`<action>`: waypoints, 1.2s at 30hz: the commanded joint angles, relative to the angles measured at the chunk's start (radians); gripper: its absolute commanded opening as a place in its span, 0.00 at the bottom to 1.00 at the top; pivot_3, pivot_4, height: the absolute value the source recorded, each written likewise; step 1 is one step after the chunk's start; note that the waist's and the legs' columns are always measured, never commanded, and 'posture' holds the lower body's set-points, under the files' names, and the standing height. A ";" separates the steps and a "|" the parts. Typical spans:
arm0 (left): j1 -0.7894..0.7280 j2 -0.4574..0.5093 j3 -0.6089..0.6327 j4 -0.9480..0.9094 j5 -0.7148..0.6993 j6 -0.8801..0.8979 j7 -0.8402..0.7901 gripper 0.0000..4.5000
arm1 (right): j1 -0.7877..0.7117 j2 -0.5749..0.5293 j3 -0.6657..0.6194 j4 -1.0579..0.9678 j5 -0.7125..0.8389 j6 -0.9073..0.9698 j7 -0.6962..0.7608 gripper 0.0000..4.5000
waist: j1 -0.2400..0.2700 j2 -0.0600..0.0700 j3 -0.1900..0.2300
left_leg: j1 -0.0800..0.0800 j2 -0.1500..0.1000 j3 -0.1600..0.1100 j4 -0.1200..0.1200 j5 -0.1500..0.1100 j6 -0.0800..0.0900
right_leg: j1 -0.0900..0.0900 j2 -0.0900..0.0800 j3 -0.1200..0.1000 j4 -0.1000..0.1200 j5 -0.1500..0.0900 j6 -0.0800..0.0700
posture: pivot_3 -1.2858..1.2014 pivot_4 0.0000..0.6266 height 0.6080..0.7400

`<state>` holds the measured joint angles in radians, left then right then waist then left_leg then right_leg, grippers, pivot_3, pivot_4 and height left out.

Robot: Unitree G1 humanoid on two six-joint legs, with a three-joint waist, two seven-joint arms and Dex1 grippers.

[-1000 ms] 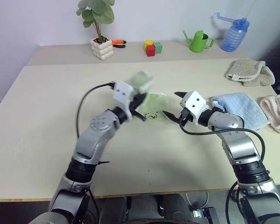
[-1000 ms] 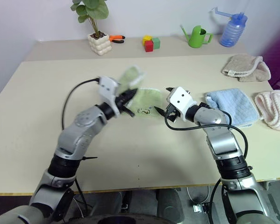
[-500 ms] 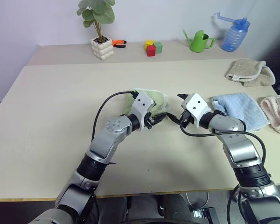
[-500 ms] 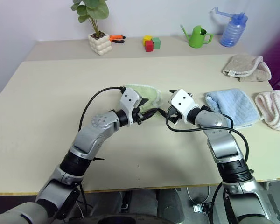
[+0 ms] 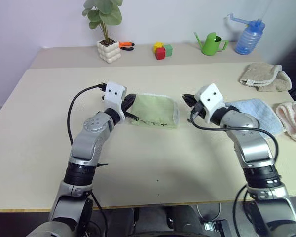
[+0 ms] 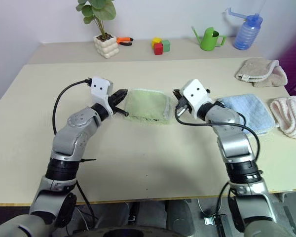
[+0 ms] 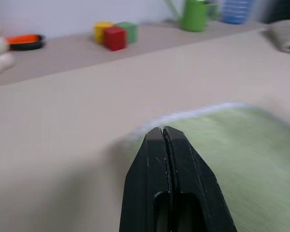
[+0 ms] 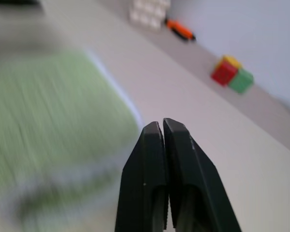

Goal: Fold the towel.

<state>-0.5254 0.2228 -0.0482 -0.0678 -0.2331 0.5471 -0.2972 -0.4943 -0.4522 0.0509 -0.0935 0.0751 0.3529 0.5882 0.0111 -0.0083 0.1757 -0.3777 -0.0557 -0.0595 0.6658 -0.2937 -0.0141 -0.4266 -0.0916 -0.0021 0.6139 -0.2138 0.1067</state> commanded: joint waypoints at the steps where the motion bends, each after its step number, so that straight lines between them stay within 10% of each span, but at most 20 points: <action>1: -0.023 -0.024 -0.037 0.039 0.028 -0.031 -0.011 0.00 | -0.040 0.075 0.023 0.037 0.030 0.058 -0.028 0.01 | 0.000 0.000 0.000 | 0.000 0.000 0.000 0.000 0.000 0.000 | 0.000 0.000 0.000 0.000 0.000 0.000 | 0.52 0.24 0.93; 12: 0.071 0.010 -0.158 0.197 0.178 -0.104 -0.041 0.00 | 0.007 0.168 0.125 0.262 -0.069 0.075 -0.115 0.01 | -0.004 0.001 -0.002 | 0.001 0.000 0.000 0.000 0.000 0.000 | 0.000 0.000 0.000 0.001 0.000 0.000 | 0.52 0.24 0.93; 19: 0.161 -0.041 -0.007 0.032 0.059 -0.153 -0.018 0.00 | 0.061 0.117 0.056 0.051 0.014 0.055 -0.043 0.12 | 0.000 0.001 -0.002 | 0.001 0.000 0.000 0.000 -0.003 0.005 | 0.001 -0.001 0.000 0.001 0.000 0.000 | 0.52 0.24 0.93; 22: 0.166 -0.065 0.097 -0.028 -0.016 -0.081 0.026 0.19 | 0.087 0.036 0.078 -0.052 0.001 0.020 0.025 0.40 | -0.001 0.001 -0.001 | 0.000 0.000 0.000 0.000 -0.003 0.005 | -0.001 -0.001 0.000 0.001 0.000 0.000 | 0.52 0.24 0.93; 28: 0.135 -0.095 0.258 -0.086 -0.232 0.227 0.076 0.87 | 0.121 -0.090 0.096 -0.184 -0.005 -0.030 0.131 1.00 | -0.003 0.001 -0.001 | 0.000 0.000 0.000 0.000 -0.003 0.005 | 0.000 0.000 0.000 0.001 0.000 0.000 | 0.52 0.24 0.93; 36: 0.063 -0.198 0.383 -0.013 -0.452 0.482 0.136 0.99 | 0.103 -0.078 0.108 -0.211 0.001 -0.045 0.144 1.00 | 0.000 -0.001 -0.001 | 0.000 0.000 -0.001 0.001 -0.003 0.005 | 0.001 0.000 -0.001 0.001 0.000 0.000 | 0.52 0.24 0.93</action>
<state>-0.4494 0.0304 0.3326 -0.0780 -0.6458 1.0026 -0.1600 -0.3710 -0.5375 0.1623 -0.2640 0.0636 0.3244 0.7331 0.0115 -0.0090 0.1752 -0.3773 -0.0560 -0.0600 0.6667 -0.2966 -0.0091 -0.4260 -0.0920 -0.0026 0.6148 -0.2139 0.1070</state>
